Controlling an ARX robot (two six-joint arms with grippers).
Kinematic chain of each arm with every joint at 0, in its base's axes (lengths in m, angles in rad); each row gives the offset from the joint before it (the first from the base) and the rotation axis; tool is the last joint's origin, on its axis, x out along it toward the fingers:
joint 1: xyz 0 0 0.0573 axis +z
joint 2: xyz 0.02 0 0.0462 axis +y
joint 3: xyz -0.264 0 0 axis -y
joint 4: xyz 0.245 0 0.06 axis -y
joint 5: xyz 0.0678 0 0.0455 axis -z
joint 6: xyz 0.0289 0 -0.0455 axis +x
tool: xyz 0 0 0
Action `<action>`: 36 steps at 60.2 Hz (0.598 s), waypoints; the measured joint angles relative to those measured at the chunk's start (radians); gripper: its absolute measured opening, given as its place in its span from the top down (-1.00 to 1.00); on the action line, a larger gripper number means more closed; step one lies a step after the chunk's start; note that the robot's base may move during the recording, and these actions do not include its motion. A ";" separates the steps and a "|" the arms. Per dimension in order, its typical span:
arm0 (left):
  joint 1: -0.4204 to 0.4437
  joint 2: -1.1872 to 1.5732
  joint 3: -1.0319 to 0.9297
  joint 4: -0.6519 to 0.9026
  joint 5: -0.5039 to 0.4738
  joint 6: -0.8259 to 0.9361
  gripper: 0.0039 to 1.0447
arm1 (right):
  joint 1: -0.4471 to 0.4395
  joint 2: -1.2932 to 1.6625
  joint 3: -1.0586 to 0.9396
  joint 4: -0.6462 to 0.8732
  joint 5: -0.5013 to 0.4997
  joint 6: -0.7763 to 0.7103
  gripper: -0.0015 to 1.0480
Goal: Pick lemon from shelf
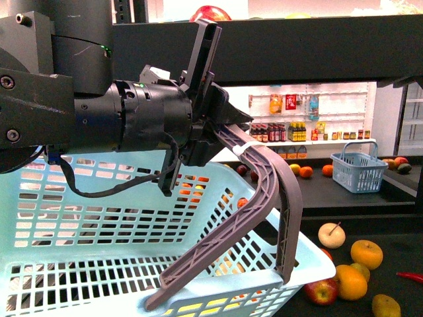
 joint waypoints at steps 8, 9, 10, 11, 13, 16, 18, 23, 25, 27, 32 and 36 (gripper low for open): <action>0.000 0.000 0.000 0.000 0.000 0.000 0.87 | 0.000 -0.008 -0.014 0.001 0.000 0.000 0.95; 0.000 0.000 0.000 0.000 0.000 0.000 0.87 | 0.000 -0.011 -0.017 0.001 0.000 0.000 0.95; 0.000 0.000 0.000 0.000 0.000 0.000 0.87 | 0.000 -0.016 -0.020 0.002 0.000 0.000 0.95; 0.000 0.000 0.000 0.000 0.000 0.000 0.87 | 0.000 -0.026 -0.028 0.004 -0.001 0.000 0.95; 0.000 0.000 0.000 0.000 0.000 0.000 0.87 | 0.001 -0.039 -0.043 0.004 0.001 0.000 0.95; 0.000 0.000 0.000 0.000 0.000 -0.001 0.87 | 0.001 -0.045 -0.045 0.005 0.001 0.000 0.95; 0.000 0.000 0.000 0.000 0.000 0.000 0.87 | 0.001 -0.045 -0.045 0.006 0.003 0.000 0.95; 0.000 0.000 0.000 0.000 0.000 0.000 0.87 | 0.001 -0.048 -0.045 0.006 0.003 0.000 0.95; 0.000 0.000 0.000 0.000 0.000 -0.001 0.87 | 0.001 -0.048 -0.045 0.006 0.003 0.000 0.95; 0.000 0.000 0.000 0.000 0.000 -0.001 0.87 | 0.001 -0.049 -0.045 0.006 0.003 0.000 0.95; 0.000 0.000 0.000 0.000 0.000 0.000 0.87 | 0.001 -0.049 -0.045 0.006 0.002 -0.001 0.71; 0.000 0.000 0.000 0.000 0.000 0.000 0.87 | 0.001 -0.049 -0.045 0.006 0.003 -0.001 0.51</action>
